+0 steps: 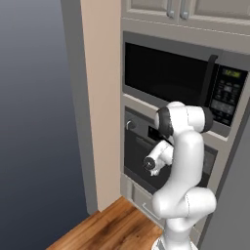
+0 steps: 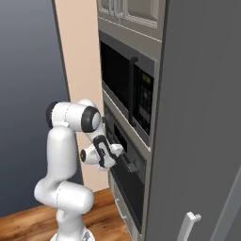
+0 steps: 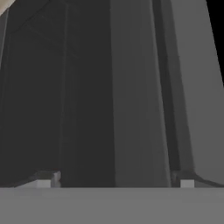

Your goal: Take the baked cake out of the oven and place it on the plate for cooling. Then close the oven door.

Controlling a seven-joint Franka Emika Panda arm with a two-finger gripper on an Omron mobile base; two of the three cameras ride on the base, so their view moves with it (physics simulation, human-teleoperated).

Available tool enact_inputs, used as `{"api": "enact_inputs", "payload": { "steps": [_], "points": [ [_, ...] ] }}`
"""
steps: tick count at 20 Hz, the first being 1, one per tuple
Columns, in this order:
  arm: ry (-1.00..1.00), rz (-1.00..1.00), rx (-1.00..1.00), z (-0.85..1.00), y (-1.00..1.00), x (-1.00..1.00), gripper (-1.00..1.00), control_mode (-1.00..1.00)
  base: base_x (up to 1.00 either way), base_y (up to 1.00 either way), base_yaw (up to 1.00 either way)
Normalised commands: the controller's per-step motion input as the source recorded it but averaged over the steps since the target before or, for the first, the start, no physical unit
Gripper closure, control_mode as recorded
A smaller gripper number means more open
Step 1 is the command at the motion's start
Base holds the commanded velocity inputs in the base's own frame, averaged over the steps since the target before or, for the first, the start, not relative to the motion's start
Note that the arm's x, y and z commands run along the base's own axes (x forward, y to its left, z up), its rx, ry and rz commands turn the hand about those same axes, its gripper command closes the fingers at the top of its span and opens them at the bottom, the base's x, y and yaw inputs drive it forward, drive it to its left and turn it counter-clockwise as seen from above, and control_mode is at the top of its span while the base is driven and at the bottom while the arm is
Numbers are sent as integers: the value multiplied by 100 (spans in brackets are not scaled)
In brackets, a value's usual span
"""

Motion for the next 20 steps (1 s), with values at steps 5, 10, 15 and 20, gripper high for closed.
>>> {"api": "enact_inputs", "payload": {
  "steps": [5, 10, 15, 20],
  "points": [
    [46, 0, 0, -43, 0, 20, 100, -100, 0, 0, 0],
    [41, 1, 0, -65, 22, -10, 100, -100, 0, 0, 0],
    [40, 7, 3, -64, 49, -39, 100, -100, 0, 0, 0],
    [50, 9, 12, -53, 51, -46, 100, -100, 0, 0, 0]
  ]
}}
